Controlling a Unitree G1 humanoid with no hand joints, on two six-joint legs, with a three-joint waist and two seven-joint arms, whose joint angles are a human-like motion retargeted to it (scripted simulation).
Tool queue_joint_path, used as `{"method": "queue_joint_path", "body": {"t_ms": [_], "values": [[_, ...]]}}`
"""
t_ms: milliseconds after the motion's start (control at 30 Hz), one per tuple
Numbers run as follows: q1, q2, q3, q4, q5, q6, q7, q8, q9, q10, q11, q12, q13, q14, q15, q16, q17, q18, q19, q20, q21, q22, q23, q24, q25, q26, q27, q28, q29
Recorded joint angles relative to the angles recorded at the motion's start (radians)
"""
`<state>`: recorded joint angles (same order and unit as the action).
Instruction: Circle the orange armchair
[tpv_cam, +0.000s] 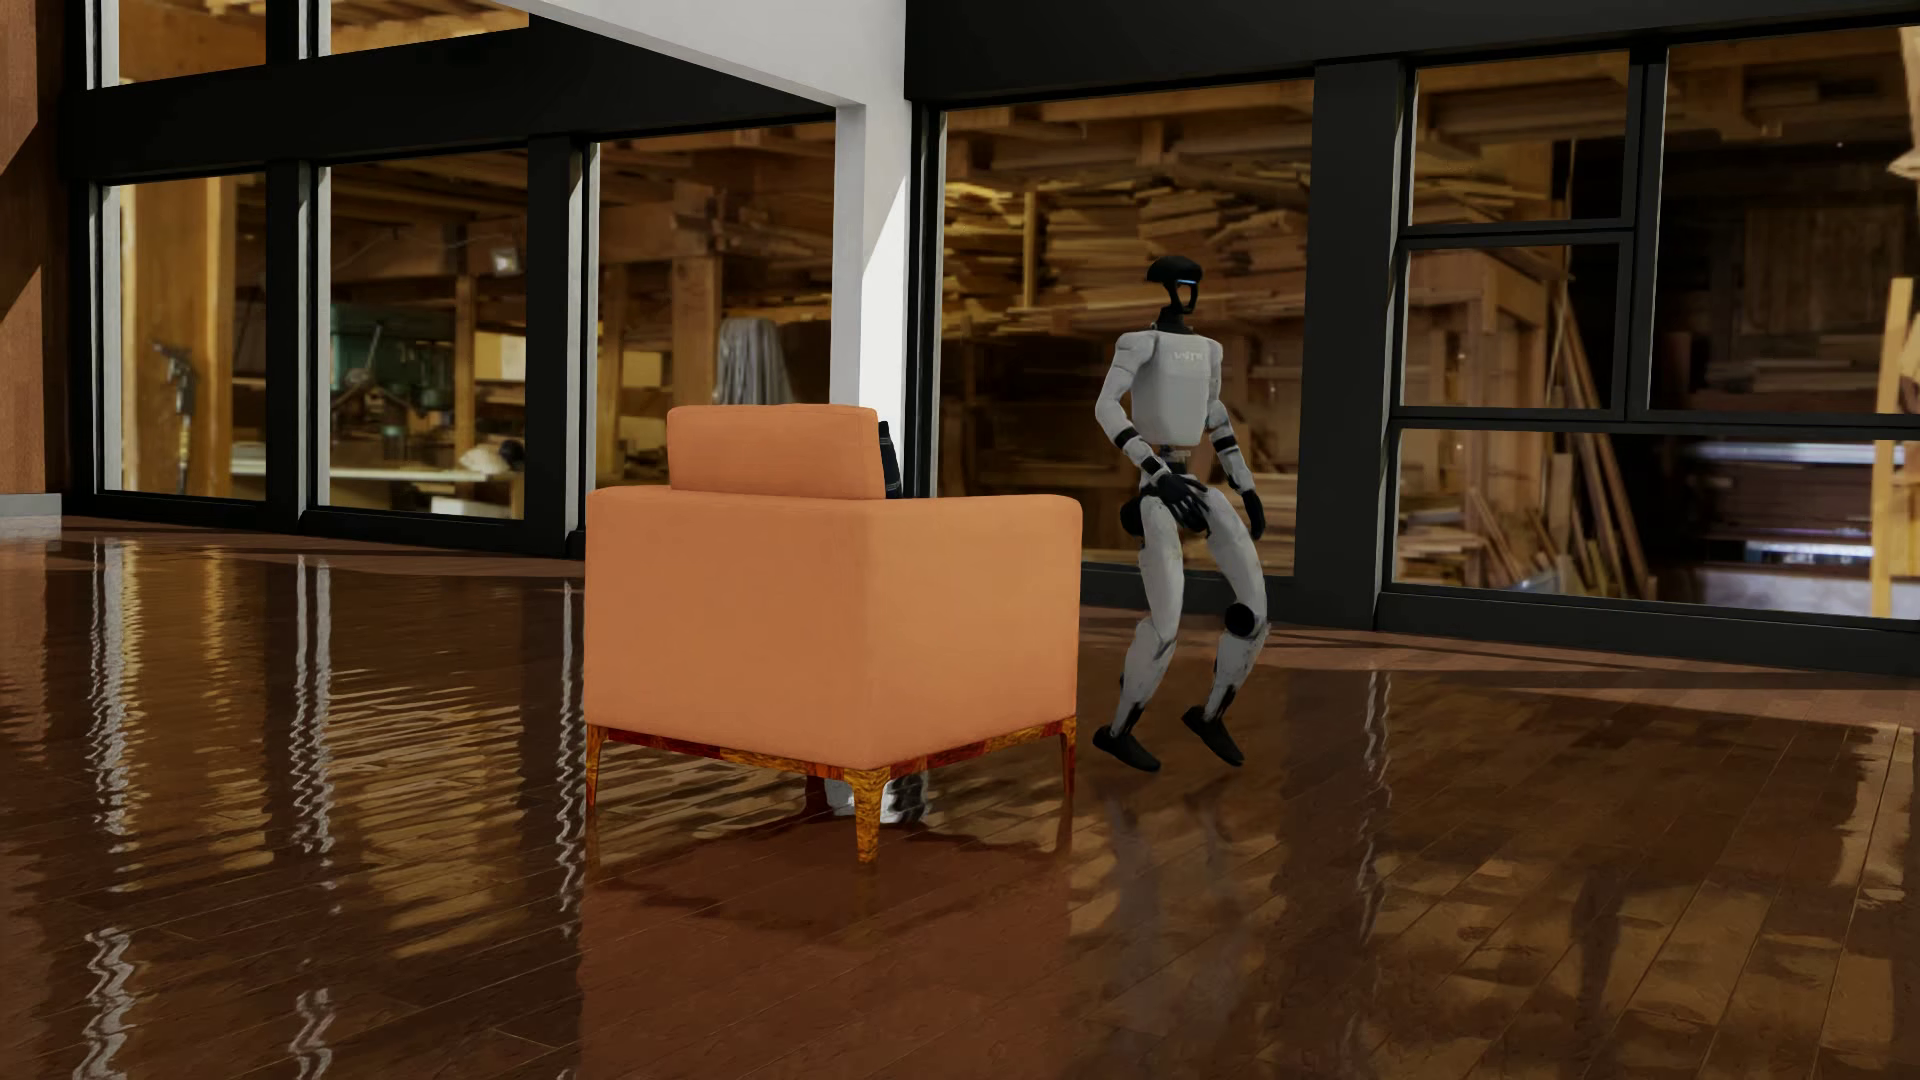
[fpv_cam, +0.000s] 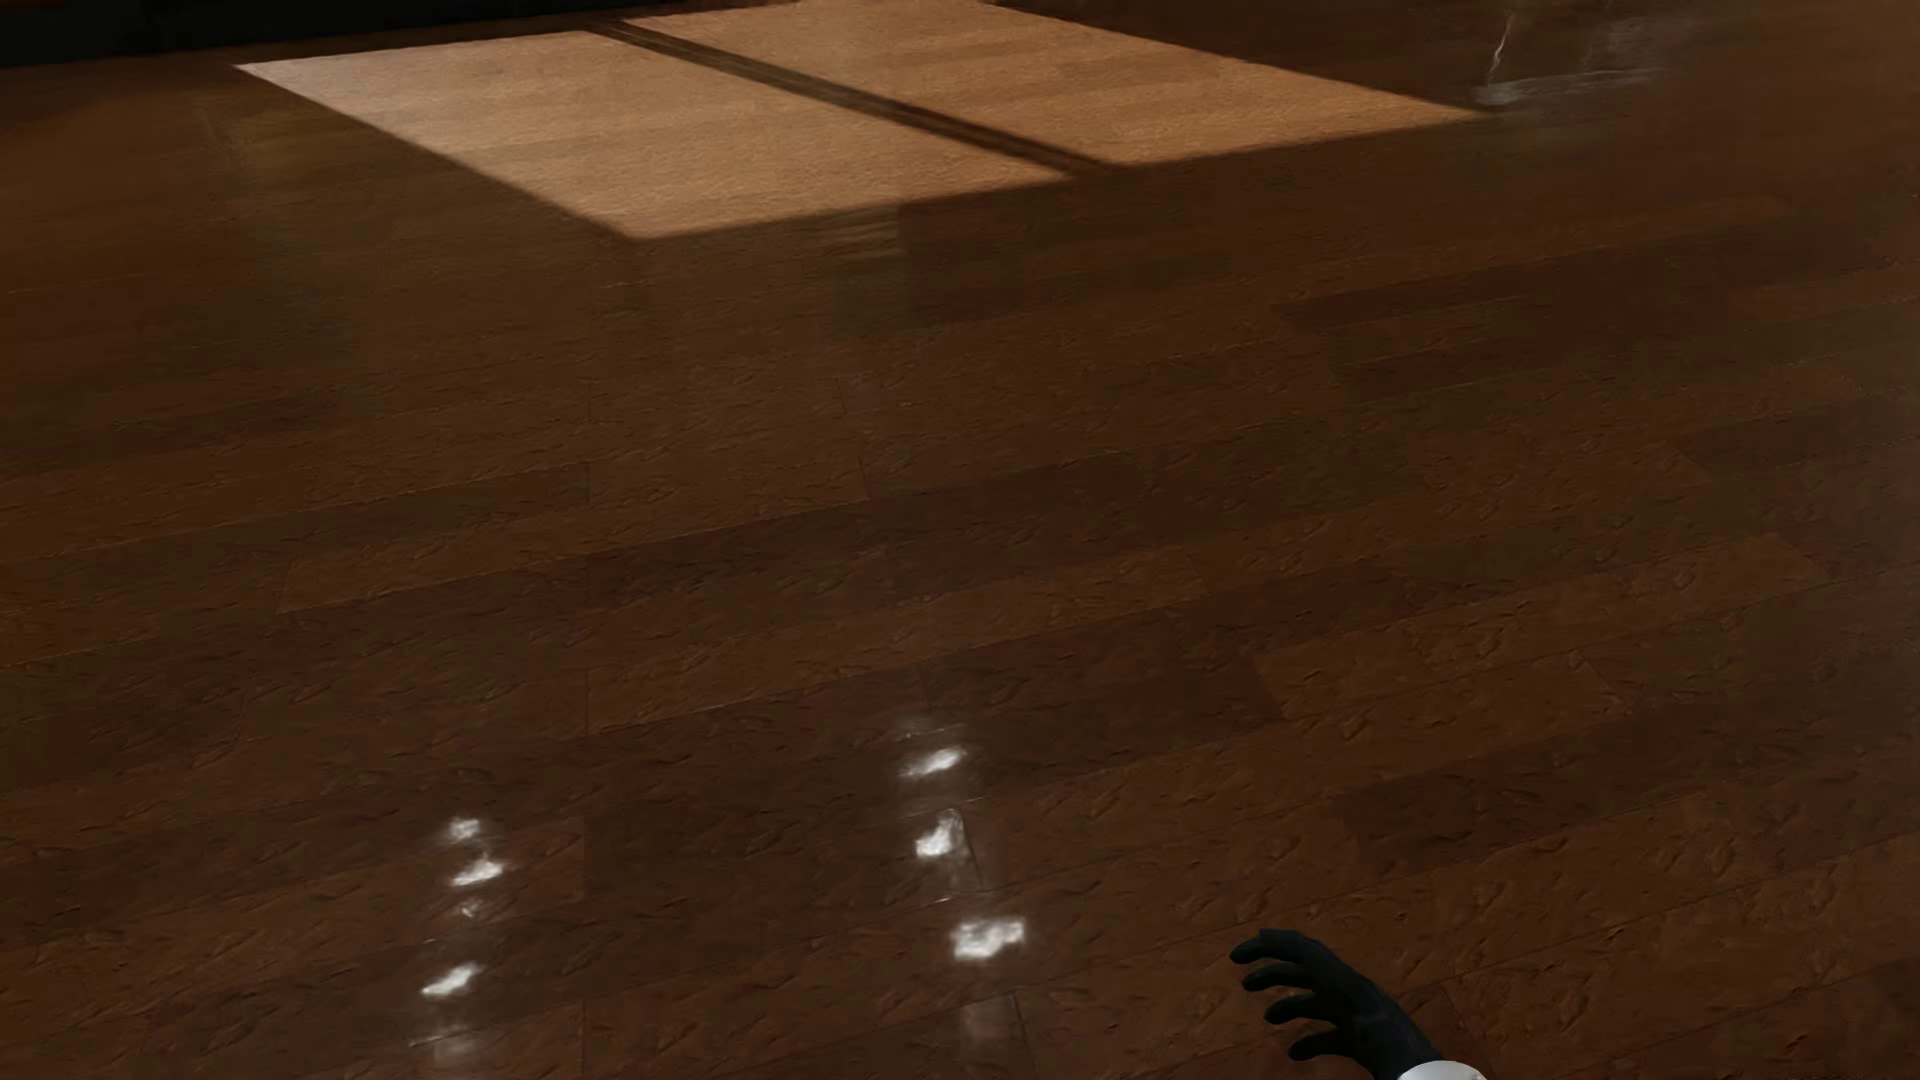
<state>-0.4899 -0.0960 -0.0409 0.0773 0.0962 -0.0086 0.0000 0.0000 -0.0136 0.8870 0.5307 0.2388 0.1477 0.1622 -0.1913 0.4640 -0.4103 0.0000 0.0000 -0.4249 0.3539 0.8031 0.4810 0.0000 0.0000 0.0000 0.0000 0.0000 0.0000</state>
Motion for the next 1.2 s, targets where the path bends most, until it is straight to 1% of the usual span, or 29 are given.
{"method": "queue_joint_path", "body": {"t_ms": [67,133,167,200,233,267,300,333,367,400,433,467,533,567,600,633,667,700,733,767,833,933,1000,1033,1067,1100,1133,1167,1200], "values": [[-0.007,0.063,0.025,-0.013,-0.018,-0.006,0.0,0.0,0.003,-0.203,-0.008,-0.004,0.013,-0.12,-0.027,0.008,-0.009,0.0,0.0,-0.024,0.024,0.0,0.007,0.0,0.0,0.0,0.0,0.0,0.0],[0.02,0.112,0.057,-0.021,-0.039,-0.014,0.0,0.0,0.001,-0.361,-0.007,0.011,0.031,-0.268,-0.051,0.0,-0.005,0.0,0.0,-0.034,0.054,-0.001,0.104,0.0,0.0,0.0,0.0,0.0,0.0],[0.036,0.129,0.073,-0.024,-0.051,-0.017,0.0,0.0,-0.003,-0.404,-0.001,0.024,0.041,-0.319,-0.062,-0.009,0.0,0.0,0.0,-0.033,0.067,-0.001,0.178,0.0,0.0,0.0,0.0,0.0,0.0],[0.051,0.144,0.085,-0.029,-0.063,-0.019,0.0,0.0,-0.007,-0.42,0.007,0.04,0.053,-0.345,-0.07,-0.022,0.005,0.0,0.0,-0.033,0.077,0.002,0.262,0.0,0.0,0.0,0.0,0.0,0.0],[0.061,0.155,0.092,-0.037,-0.075,-0.018,0.0,0.0,-0.015,-0.409,0.015,0.056,0.069,-0.34,-0.068,-0.037,0.008,0.0,0.0,-0.04,0.083,0.01,0.346,0.0,0.0,0.0,0.0,0.0,0.0],[0.061,0.161,0.09,-0.048,-0.087,-0.016,0.0,0.0,-0.025,-0.375,0.026,0.07,0.087,-0.307,-0.05,-0.054,0.01,0.0,0.0,-0.054,0.085,0.026,0.427,0.0,0.0,0.0,0.0,0.0,0.0],[0.052,0.16,0.076,-0.062,-0.098,-0.016,0.0,0.0,-0.035,-0.331,0.042,0.081,0.107,-0.268,-0.005,-0.072,0.011,0.0,0.0,-0.076,0.081,0.051,0.5,0.0,0.0,0.0,0.0,0.0,0.0],[0.049,0.148,0.052,-0.073,-0.109,-0.021,0.0,0.0,-0.042,-0.298,0.075,0.086,0.13,-0.247,0.074,-0.088,0.012,0.0,0.0,-0.108,0.07,0.08,0.558,0.0,0.0,0.0,0.0,0.0,0.0],[0.063,0.114,0.028,-0.083,-0.121,-0.026,0.0,0.0,-0.049,-0.29,0.136,0.089,0.155,-0.248,0.189,-0.101,0.012,0.0,0.0,-0.146,0.06,0.105,0.596,0.0,0.0,0.0,0.0,0.0,0.0],[0.092,0.048,0.012,-0.09,-0.134,-0.033,0.0,0.0,-0.055,-0.306,0.239,0.092,0.175,-0.26,0.309,-0.109,0.01,0.0,0.0,-0.179,0.06,0.117,0.614,0.0,0.0,0.0,0.0,0.0,0.0],[0.128,-0.043,0.0,-0.096,-0.15,-0.041,0.0,0.0,-0.059,-0.333,0.387,0.099,0.189,-0.273,0.369,-0.109,0.005,0.0,0.0,-0.197,0.068,0.11,0.613,0.0,0.0,0.0,0.0,0.0,0.0],[0.165,-0.14,-0.017,-0.101,-0.163,-0.05,0.0,0.0,-0.057,-0.358,0.564,0.11,0.195,-0.285,0.329,-0.101,0.0,0.0,0.0,-0.202,0.077,0.087,0.595,0.0,0.0,0.0,0.0,0.0,0.0],[0.232,-0.3,-0.07,-0.102,-0.177,-0.054,0.0,0.0,-0.038,-0.382,0.898,0.119,0.19,-0.31,0.089,-0.072,-0.004,0.0,0.0,-0.199,0.08,0.044,0.534,0.0,0.0,0.0,0.0,0.0,0.0],[0.266,-0.361,-0.102,-0.096,-0.18,-0.048,0.0,0.0,-0.027,-0.391,1.055,0.112,0.182,-0.324,0.007,-0.055,-0.001,0.0,0.0,-0.202,0.072,0.045,0.503,0.0,0.0,0.0,0.0,0.0,0.0],[0.3,-0.414,-0.13,-0.086,-0.179,-0.037,0.0,0.0,-0.019,-0.401,0.963,0.098,0.174,-0.343,-0.026,-0.04,0.006,0.0,0.0,-0.207,0.057,0.062,0.476,0.0,0.0,0.0,0.0,0.0,0.0],[0.334,-0.458,-0.153,-0.077,-0.176,-0.026,0.0,0.0,-0.014,-0.407,0.911,0.082,0.167,-0.363,-0.036,-0.026,0.013,0.0,0.0,-0.208,0.04,0.088,0.45,0.0,0.0,0.0,0.0,0.0,0.0],[0.362,-0.495,-0.171,-0.071,-0.175,-0.016,0.0,0.0,-0.01,-0.41,0.898,0.067,0.16,-0.382,-0.042,-0.012,0.019,0.0,0.0,-0.202,0.028,0.113,0.424,0.0,0.0,0.0,0.0,0.0,0.0],[0.384,-0.527,-0.184,-0.067,-0.175,-0.005,0.0,0.0,-0.008,-0.409,0.924,0.055,0.154,-0.397,-0.047,0.003,0.025,0.0,0.0,-0.187,0.02,0.132,0.399,0.0,0.0,0.0,0.0,0.0,0.0],[0.403,-0.552,-0.194,-0.064,-0.178,0.006,0.0,0.0,-0.007,-0.407,1.012,0.047,0.148,-0.412,-0.045,0.017,0.03,0.0,0.0,-0.165,0.017,0.141,0.377,0.0,0.0,0.0,0.0,0.0,0.0],[0.424,-0.567,-0.198,-0.063,-0.182,0.017,0.0,0.0,-0.006,-0.407,1.0,0.039,0.142,-0.43,-0.035,0.032,0.034,0.0,0.0,-0.143,0.018,0.144,0.361,0.0,0.0,0.0,0.0,0.0,0.0],[0.478,-0.563,-0.202,-0.064,-0.189,0.036,0.0,0.0,0.0,-0.41,0.731,0.02,0.132,-0.476,0.013,0.055,0.034,0.0,0.0,-0.106,0.024,0.141,0.353,0.0,0.0,0.0,0.0,0.0,0.0],[0.542,-0.519,-0.195,-0.086,-0.197,0.05,0.0,0.0,-0.004,-0.409,0.265,-0.017,0.12,-0.557,0.119,0.069,0.025,0.0,0.0,-0.067,0.034,0.137,0.375,0.0,0.0,0.0,0.0,0.0,0.0],[0.567,-0.481,-0.199,-0.098,-0.201,0.057,0.0,0.0,-0.017,-0.405,0.026,-0.038,0.113,-0.588,0.134,0.064,0.016,0.0,0.0,-0.049,0.043,0.125,0.414,0.0,0.0,0.0,0.0,0.0,0.0],[0.575,-0.465,-0.204,-0.099,-0.204,0.061,0.0,0.0,-0.026,-0.402,-0.04,-0.045,0.111,-0.591,0.127,0.057,0.012,0.0,0.0,-0.042,0.048,0.112,0.443,0.0,0.0,0.0,0.0,0.0,0.0],[0.588,-0.454,-0.208,-0.094,-0.208,0.068,0.0,0.0,-0.032,-0.398,-0.051,-0.047,0.11,-0.582,0.138,0.047,0.009,0.0,0.0,-0.035,0.055,0.096,0.478,0.0,0.0,0.0,0.0,0.0,0.0],[0.606,-0.443,-0.205,-0.083,-0.204,0.079,0.0,0.0,-0.033,-0.393,-0.032,-0.045,0.11,-0.553,0.175,0.031,0.004,0.0,0.0,-0.025,0.068,0.075,0.514,0.0,0.0,0.0,0.0,0.0,0.0],[0.623,-0.432,-0.196,-0.069,-0.188,0.094,0.0,0.0,-0.032,-0.386,-0.007,-0.037,0.108,-0.485,0.209,0.009,-0.001,0.0,0.0,-0.014,0.086,0.053,0.55,0.0,0.0,0.0,0.0,0.0,0.0],[0.629,-0.419,-0.181,-0.054,-0.165,0.113,0.0,0.0,-0.031,-0.366,0.016,-0.023,0.105,-0.366,0.218,-0.017,-0.007,0.0,0.0,-0.005,0.101,0.033,0.579,0.0,0.0,0.0,0.0,0.0,0.0],[0.618,-0.397,-0.168,-0.039,-0.144,0.127,0.0,0.0,-0.034,-0.323,0.027,-0.005,0.101,-0.201,0.205,-0.043,-0.013,0.0,0.0,-0.008,0.106,0.015,0.595,0.0,0.0,0.0,0.0,0.0,0.0]]}}
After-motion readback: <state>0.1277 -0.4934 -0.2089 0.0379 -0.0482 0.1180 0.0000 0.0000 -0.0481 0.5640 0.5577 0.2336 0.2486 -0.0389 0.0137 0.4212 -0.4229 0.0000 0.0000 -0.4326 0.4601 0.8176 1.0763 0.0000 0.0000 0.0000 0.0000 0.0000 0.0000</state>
